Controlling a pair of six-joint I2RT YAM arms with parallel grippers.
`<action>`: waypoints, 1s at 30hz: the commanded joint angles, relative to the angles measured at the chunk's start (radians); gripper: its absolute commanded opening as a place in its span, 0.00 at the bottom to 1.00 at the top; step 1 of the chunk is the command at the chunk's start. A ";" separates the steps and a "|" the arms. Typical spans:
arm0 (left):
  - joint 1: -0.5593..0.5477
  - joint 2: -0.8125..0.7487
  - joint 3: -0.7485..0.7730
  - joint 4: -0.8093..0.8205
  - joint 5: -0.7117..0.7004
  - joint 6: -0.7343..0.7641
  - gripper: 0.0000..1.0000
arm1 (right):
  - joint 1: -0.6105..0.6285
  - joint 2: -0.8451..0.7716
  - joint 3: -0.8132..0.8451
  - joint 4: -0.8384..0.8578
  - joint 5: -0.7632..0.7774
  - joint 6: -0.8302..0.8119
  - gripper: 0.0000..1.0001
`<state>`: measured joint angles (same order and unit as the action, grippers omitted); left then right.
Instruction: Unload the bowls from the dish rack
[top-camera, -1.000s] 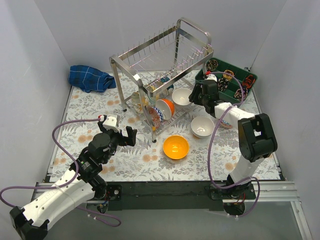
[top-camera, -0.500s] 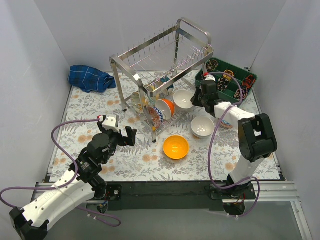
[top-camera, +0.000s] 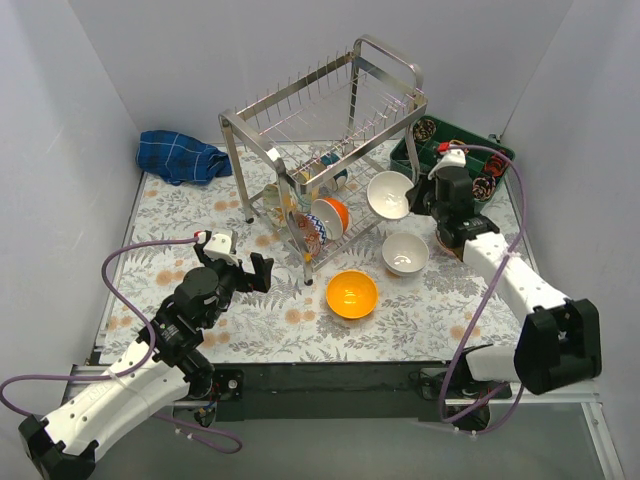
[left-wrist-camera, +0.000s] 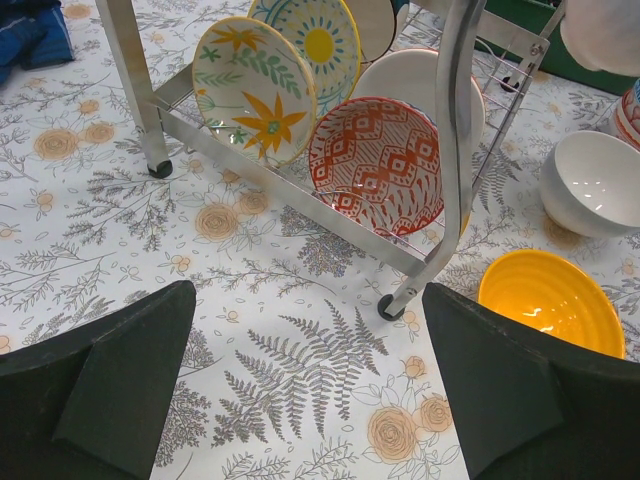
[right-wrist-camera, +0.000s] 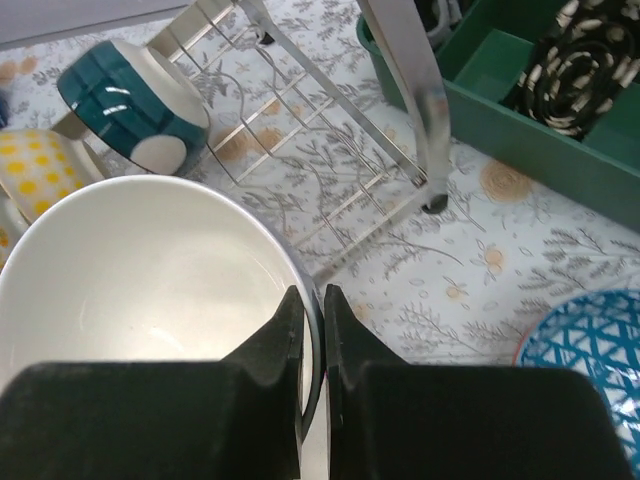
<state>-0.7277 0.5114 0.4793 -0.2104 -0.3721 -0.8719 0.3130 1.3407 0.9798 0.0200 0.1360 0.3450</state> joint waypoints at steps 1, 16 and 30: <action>0.007 -0.001 0.021 -0.009 0.007 -0.001 0.98 | -0.015 -0.138 -0.111 0.001 0.013 -0.024 0.01; 0.007 0.044 0.025 -0.001 -0.002 0.002 0.98 | -0.046 -0.245 -0.360 -0.023 0.036 -0.075 0.01; 0.007 0.068 0.024 0.005 -0.002 0.008 0.98 | -0.052 -0.173 -0.437 0.126 0.060 -0.103 0.29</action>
<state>-0.7277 0.5720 0.4793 -0.2096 -0.3733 -0.8711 0.2626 1.1683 0.5529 0.0402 0.1864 0.2478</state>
